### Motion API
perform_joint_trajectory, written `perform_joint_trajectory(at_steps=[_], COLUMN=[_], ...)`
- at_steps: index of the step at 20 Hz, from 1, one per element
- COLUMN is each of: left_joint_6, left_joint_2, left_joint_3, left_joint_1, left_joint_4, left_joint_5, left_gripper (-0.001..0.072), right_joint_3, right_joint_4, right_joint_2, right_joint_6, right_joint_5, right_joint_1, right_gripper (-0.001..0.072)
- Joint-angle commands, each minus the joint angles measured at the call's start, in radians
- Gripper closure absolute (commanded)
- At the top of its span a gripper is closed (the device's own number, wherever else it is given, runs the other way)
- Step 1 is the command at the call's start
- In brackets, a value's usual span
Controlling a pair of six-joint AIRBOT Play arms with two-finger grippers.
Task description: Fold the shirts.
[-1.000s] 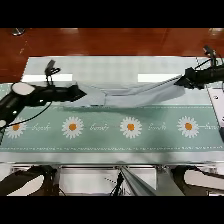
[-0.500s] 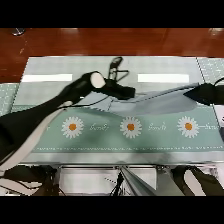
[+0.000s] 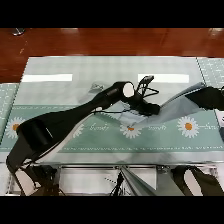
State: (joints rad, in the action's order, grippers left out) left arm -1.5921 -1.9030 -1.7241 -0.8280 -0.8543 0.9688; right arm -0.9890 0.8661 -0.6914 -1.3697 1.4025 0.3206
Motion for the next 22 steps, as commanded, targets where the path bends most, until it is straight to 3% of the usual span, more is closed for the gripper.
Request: perform_joint_trajectory(at_steps=[1,6,10,13,16,18,22], left_joint_6=[0.003,-0.005,0.071,0.076,-0.015,-0.062,-0.071], left_joint_2=[0.096,0.442,0.813,1.073,1.280,1.356,1.407], left_joint_3=[-0.016,0.092,0.328,0.580,0.853,0.988,1.131], left_joint_1=[0.144,0.499,0.698,0.737,0.734,0.734,0.734], left_joint_4=[-0.081,-0.205,-0.224,-0.224,-0.223,-0.220,-0.188], left_joint_5=[0.129,0.218,0.217,0.168,0.066,0.052,0.054], left_gripper=[0.0685,0.0684,0.0684,0.0684,0.0684,0.0684,0.0684], right_joint_3=[0.001,-0.051,-0.270,-0.482,-0.669,-0.752,-0.859], right_joint_4=[-0.085,-0.098,-0.056,-0.052,-0.055,-0.055,-0.066], right_joint_2=[-0.019,-0.151,-0.452,-0.728,-0.970,-1.087,-1.229], right_joint_6=[0.017,0.014,-0.007,-0.013,-0.040,-0.061,-0.100], right_joint_5=[-0.013,-0.144,-0.254,-0.262,-0.267,-0.274,-0.292], right_joint_1=[-0.006,-0.289,-0.536,-0.666,-0.760,-0.801,-0.836], right_gripper=[0.0689,0.0690,0.0690,0.0689,0.0689,0.0689,0.0689])
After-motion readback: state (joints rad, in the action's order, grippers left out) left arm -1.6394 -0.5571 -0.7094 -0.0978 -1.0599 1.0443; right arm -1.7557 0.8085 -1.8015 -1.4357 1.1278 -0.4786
